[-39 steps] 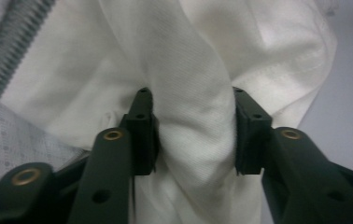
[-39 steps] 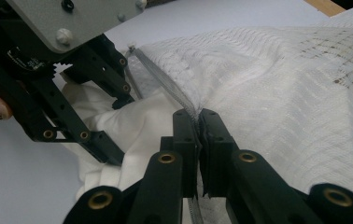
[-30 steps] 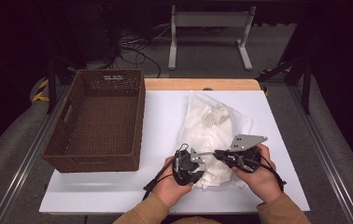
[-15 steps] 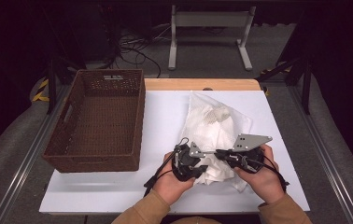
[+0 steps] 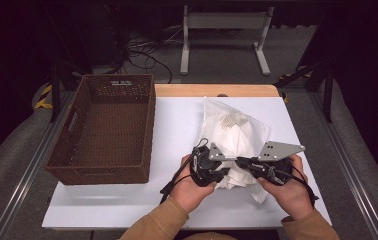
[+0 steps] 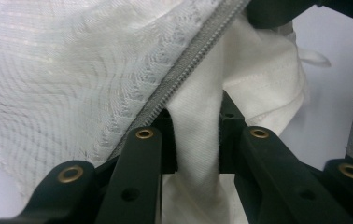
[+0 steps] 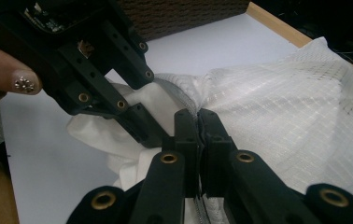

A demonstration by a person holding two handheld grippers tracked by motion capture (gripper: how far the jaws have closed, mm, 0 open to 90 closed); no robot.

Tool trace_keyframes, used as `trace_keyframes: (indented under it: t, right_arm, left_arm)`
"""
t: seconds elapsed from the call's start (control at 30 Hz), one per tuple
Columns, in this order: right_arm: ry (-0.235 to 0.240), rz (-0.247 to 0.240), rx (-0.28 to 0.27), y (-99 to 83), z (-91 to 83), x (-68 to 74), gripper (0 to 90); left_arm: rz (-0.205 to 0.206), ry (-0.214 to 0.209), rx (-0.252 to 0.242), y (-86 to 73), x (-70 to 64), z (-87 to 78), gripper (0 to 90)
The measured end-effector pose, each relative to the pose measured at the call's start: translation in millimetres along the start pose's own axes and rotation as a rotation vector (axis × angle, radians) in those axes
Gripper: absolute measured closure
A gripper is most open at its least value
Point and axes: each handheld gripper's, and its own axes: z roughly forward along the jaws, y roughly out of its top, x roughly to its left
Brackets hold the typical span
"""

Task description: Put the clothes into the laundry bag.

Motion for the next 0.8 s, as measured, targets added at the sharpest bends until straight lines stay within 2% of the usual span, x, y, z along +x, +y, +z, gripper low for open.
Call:
trace_keyframes:
  t: [0.3, 0.47, 0.57, 0.63, 0.67, 0.8]
  right_arm:
    - [-0.008, -0.010, -0.022, 3.9, -10.6, 0.4, 88.3]
    - [0.000, -0.014, -0.021, 6.1, -14.3, 3.2, 88.9]
    - [0.008, -0.015, -0.013, 6.1, -13.9, 4.2, 88.8]
    - [0.012, -0.015, 0.002, 5.1, -12.8, 3.7, 88.5]
    - [0.010, -0.010, -0.001, 3.9, -12.9, 2.9, 87.4]
    - [0.003, 0.010, -0.015, -0.1, -17.6, 0.5, 83.4]
  left_arm:
    - [0.001, 0.020, -0.012, 7.4, 5.0, -4.0, 76.2]
    - [-0.001, 0.016, 0.019, 14.2, 6.5, 6.6, 76.0]
    - [0.014, 0.025, 0.026, 18.2, 4.3, 12.2, 76.0]
    - [0.011, 0.020, 0.021, 20.5, 3.8, 13.9, 76.0]
    - [-0.006, 0.013, 0.009, 21.0, 3.5, 14.8, 76.0]
    - [-0.025, -0.003, -0.001, 23.8, 7.3, 15.0, 76.1]
